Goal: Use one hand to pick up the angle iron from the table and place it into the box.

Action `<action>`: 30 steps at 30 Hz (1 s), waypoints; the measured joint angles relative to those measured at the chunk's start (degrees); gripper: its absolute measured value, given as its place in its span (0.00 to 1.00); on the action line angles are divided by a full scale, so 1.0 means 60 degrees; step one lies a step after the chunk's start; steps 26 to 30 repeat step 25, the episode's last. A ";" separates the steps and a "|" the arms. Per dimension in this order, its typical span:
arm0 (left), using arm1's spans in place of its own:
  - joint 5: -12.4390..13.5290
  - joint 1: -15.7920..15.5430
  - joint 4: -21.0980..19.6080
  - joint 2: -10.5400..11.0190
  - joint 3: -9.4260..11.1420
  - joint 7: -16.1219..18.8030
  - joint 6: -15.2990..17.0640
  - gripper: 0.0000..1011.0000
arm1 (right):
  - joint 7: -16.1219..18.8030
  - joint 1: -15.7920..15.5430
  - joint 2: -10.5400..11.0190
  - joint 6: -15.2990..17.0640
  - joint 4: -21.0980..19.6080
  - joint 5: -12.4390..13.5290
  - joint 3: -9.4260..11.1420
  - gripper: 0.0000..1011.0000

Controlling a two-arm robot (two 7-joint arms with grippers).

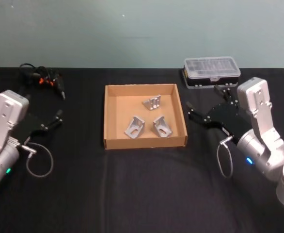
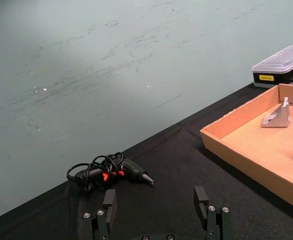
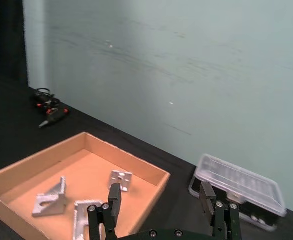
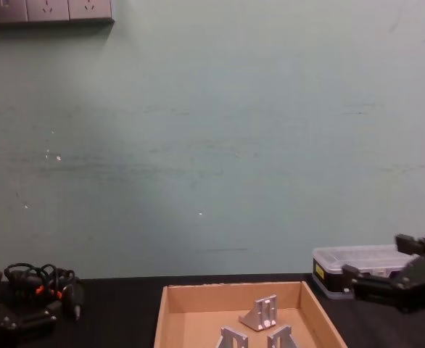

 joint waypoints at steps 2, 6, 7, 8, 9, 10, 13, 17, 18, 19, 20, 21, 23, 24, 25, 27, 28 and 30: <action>0.0000 0.0000 0.0000 0.0000 0.0000 0.0000 -0.0001 1.00 | -0.0170 -0.0256 -0.0007 -0.0127 -0.0098 -0.0076 0.0157 0.99; 0.0000 0.0000 0.0000 0.0000 0.0001 0.0000 0.0000 1.00 | -0.0410 -0.0634 -0.0049 -0.0322 -0.0170 -0.0153 0.0414 0.99; 0.0000 0.0000 0.0000 0.0000 0.0001 0.0000 0.0000 1.00 | -0.0451 -0.0703 -0.0064 -0.0355 -0.0174 -0.0158 0.0478 0.99; 0.0000 -0.0001 0.0000 0.0000 0.0001 0.0000 0.0000 1.00 | -0.0503 -0.0820 -0.0084 -0.0409 -0.0177 -0.0167 0.0568 0.99; 0.0000 0.0000 0.0000 0.0000 0.0001 0.0000 0.0000 1.00 | -0.0519 -0.0878 -0.0093 -0.0440 -0.0177 -0.0169 0.0613 0.99; 0.0000 0.0000 0.0000 0.0000 0.0001 0.0000 0.0000 1.00 | -0.0531 -0.0987 -0.0113 -0.0484 -0.0175 -0.0172 0.0690 0.99; 0.0000 0.0000 0.0000 0.0000 0.0000 0.0000 0.0000 1.00 | -0.0542 -0.1113 -0.0141 -0.0523 -0.0157 -0.0176 0.0785 0.99; 0.0000 0.0000 0.0000 0.0000 0.0000 0.0000 0.0000 1.00 | -0.0546 -0.1098 -0.0134 -0.0523 -0.0156 -0.0179 0.0773 0.99; 0.0000 0.0000 0.0000 0.0000 0.0001 0.0000 0.0000 1.00 | -0.0548 -0.1094 -0.0133 -0.0523 -0.0157 -0.0180 0.0770 0.99; 0.0000 0.0000 0.0000 0.0000 0.0001 0.0000 0.0000 1.00 | -0.0548 -0.1093 -0.0132 -0.0523 -0.0158 -0.0180 0.0767 0.99; 0.0000 0.0000 0.0000 0.0000 0.0000 0.0000 0.0000 1.00 | -0.0550 -0.1089 -0.0131 -0.0523 -0.0159 -0.0182 0.0762 0.99; 0.0000 0.0000 0.0000 0.0000 0.0001 0.0000 0.0000 1.00 | -0.0550 -0.1085 -0.0131 -0.0523 -0.0160 -0.0183 0.0759 0.99; 0.0000 0.0000 0.0000 0.0000 0.0000 0.0000 0.0000 1.00 | -0.0550 -0.1079 -0.0130 -0.0523 -0.0161 -0.0183 0.0754 0.99; 0.0000 0.0000 0.0000 0.0000 0.0001 0.0000 -0.0001 1.00 | -0.0551 -0.1075 -0.0129 -0.0523 -0.0162 -0.0184 0.0751 0.99; 0.0000 0.0000 0.0000 0.0000 0.0001 0.0000 0.0000 1.00 | -0.0551 -0.1072 -0.0128 -0.0524 -0.0164 -0.0184 0.0748 0.99; 0.0000 0.0000 0.0000 0.0000 0.0001 0.0000 0.0000 1.00 | -0.0551 -0.1072 -0.0128 -0.0524 -0.0164 -0.0184 0.0748 0.99; 0.0000 0.0000 0.0000 0.0000 0.0001 0.0000 0.0000 1.00 | -0.0551 -0.1072 -0.0128 -0.0524 -0.0164 -0.0184 0.0748 0.99; 0.0000 0.0000 0.0000 0.0000 0.0001 0.0000 0.0000 1.00 | -0.0551 -0.1072 -0.0128 -0.0524 -0.0164 -0.0184 0.0748 0.99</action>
